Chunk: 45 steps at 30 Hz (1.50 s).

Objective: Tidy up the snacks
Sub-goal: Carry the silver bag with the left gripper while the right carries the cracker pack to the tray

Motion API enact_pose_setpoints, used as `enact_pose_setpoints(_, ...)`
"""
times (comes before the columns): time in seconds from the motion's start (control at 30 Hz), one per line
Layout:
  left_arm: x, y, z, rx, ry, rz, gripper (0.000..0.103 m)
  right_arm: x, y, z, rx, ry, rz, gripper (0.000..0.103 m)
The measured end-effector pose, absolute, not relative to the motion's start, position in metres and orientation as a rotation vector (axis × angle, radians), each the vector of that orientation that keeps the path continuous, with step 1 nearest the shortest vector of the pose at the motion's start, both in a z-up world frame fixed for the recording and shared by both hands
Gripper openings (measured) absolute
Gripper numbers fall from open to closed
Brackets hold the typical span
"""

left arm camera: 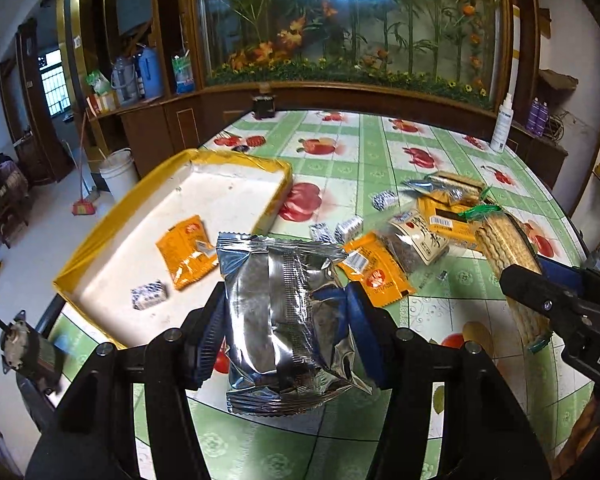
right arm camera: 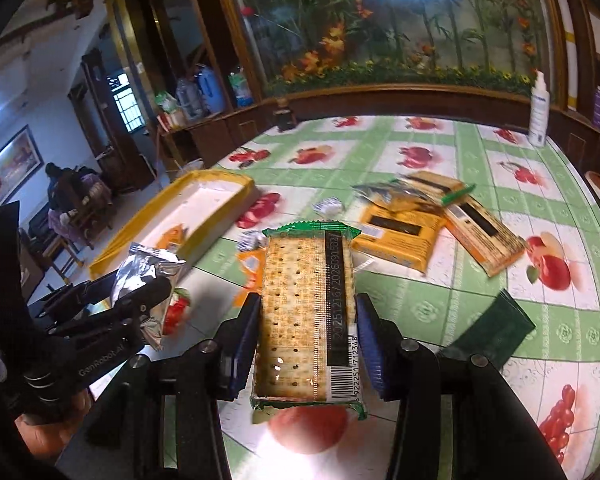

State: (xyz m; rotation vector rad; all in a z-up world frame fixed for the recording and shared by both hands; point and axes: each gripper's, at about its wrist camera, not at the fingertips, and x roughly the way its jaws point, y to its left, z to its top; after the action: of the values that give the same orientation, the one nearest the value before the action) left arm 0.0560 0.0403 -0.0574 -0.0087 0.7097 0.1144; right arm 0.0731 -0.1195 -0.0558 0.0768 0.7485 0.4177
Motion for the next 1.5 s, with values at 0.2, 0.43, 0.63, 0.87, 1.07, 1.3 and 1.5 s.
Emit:
enact_pose_setpoints(0.2,0.053,0.061,-0.051,-0.028,0.681,0.153,0.057,0.072,-0.097,-0.046,0.052,0.731,0.468,0.047)
enact_pose_setpoints(0.43,0.052,0.085,-0.048,-0.049,0.659,0.204,0.057,0.074,-0.066,-0.041,0.015,0.727,0.521,0.047)
enact_pose_setpoints(0.63,0.054,0.101,-0.049,-0.07,0.655,0.235,0.057,0.077,-0.04,-0.04,-0.014,0.726,0.559,0.047)
enact_pose_setpoints(0.87,0.052,0.112,-0.048,-0.079,0.639,0.261,0.057,0.081,-0.023,-0.04,-0.04,0.726,0.587,0.047)
enact_pose_setpoints(1.07,0.051,0.121,-0.048,-0.084,0.629,0.275,0.057,0.085,-0.012,-0.041,-0.066,0.721,0.595,0.047)
enact_pose_setpoints(1.3,0.056,0.137,-0.055,-0.118,0.652,0.301,0.057,0.093,0.008,-0.045,-0.131,0.717,0.576,0.047)
enact_pose_setpoints(1.5,0.058,0.155,-0.059,-0.136,0.663,0.338,0.057,0.102,0.037,-0.045,-0.196,0.701,0.588,0.047)
